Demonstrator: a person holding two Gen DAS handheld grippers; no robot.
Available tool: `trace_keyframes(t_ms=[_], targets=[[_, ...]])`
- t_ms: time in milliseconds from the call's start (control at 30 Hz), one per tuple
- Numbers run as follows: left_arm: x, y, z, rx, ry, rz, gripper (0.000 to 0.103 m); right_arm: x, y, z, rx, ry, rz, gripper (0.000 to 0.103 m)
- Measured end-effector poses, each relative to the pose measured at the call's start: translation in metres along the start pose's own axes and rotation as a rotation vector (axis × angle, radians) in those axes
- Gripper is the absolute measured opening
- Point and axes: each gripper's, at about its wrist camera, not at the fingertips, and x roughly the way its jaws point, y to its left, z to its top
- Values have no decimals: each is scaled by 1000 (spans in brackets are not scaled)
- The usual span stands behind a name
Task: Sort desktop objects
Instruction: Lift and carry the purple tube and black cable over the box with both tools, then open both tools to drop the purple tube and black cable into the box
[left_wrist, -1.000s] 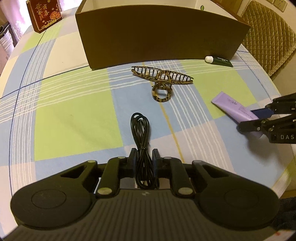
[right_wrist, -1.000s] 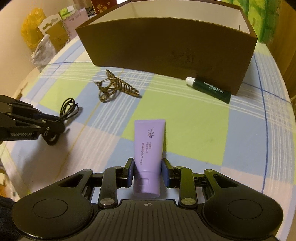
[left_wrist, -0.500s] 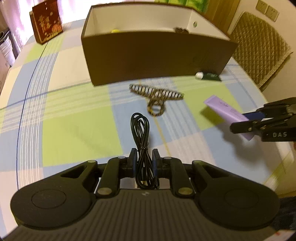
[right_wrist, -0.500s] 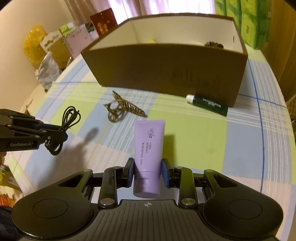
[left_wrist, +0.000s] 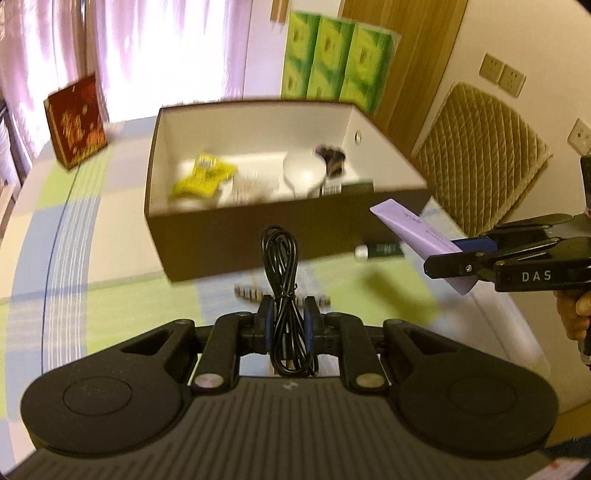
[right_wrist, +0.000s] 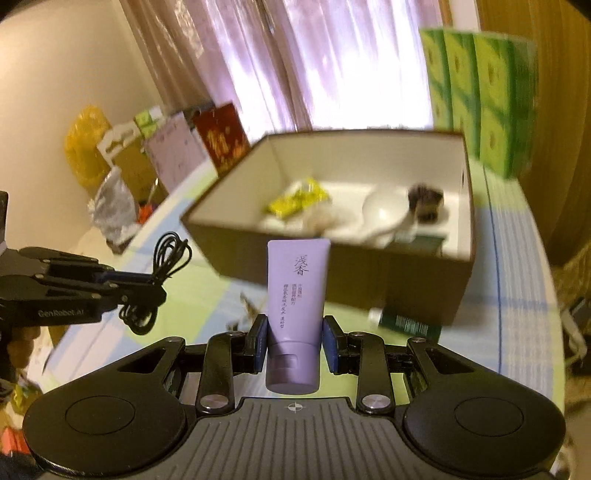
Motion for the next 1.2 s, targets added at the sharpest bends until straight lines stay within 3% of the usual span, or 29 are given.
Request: trace_keyframes(t_ms=[300, 500, 867, 1200], targets=[[25, 8, 74, 58, -73, 8, 13, 20, -12, 71, -42, -75, -41, 28], [71, 28, 119, 72, -29, 23, 13, 63, -24, 110, -13, -44, -43, 28], [152, 65, 145, 56, 103, 41, 13, 149, -41, 138, 0, 81, -81, 28], [202, 82, 155, 40, 180, 30, 13, 205, -62, 152, 39, 179, -110, 28]])
